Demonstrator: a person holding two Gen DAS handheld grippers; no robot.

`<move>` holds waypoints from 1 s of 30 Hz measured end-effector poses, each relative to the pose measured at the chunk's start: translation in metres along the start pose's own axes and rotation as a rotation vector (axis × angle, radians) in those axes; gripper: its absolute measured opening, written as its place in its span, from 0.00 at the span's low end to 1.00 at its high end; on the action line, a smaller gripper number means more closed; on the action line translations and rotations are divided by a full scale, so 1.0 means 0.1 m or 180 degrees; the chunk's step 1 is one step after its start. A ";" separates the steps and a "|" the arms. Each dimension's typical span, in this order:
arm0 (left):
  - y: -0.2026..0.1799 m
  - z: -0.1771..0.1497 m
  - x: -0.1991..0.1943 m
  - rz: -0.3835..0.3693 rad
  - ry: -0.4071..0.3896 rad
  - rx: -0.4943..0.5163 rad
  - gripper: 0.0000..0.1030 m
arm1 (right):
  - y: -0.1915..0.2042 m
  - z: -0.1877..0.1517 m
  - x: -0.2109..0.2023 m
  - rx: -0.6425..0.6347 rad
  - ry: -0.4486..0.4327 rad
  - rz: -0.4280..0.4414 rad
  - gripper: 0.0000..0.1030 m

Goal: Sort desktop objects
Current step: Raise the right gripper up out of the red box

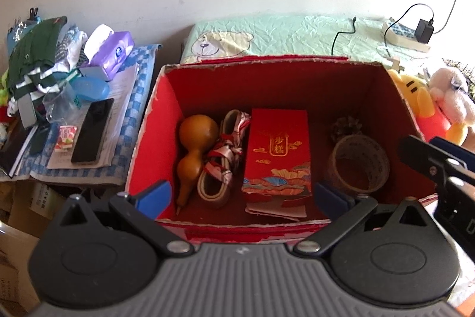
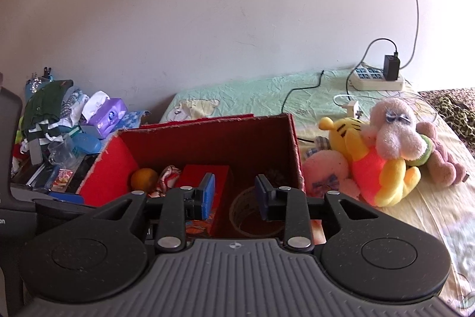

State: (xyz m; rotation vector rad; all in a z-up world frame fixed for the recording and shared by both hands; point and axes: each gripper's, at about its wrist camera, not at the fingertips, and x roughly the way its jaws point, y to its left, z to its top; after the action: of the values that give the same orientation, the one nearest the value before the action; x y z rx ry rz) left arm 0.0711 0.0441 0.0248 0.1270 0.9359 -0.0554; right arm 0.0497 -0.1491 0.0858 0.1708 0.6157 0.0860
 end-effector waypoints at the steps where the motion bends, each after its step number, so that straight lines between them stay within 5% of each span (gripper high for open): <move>1: 0.00 0.01 0.03 0.0019 0.0026 -0.0001 0.99 | -0.01 -0.01 0.01 0.0010 0.0024 -0.0008 0.31; 12: 0.03 0.04 0.27 0.0013 0.0415 -0.0010 0.99 | -0.05 0.00 0.10 0.0182 0.0151 0.0034 0.31; 30: 0.09 0.15 0.52 0.0062 0.0453 0.0063 0.99 | 0.03 -0.02 0.51 0.0172 0.0358 0.0045 0.33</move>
State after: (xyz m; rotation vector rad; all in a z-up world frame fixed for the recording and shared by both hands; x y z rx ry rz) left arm 0.1148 0.0519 -0.0072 0.1598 1.0763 -0.0380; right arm 0.0897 -0.1395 0.0555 0.2239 0.7295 0.0931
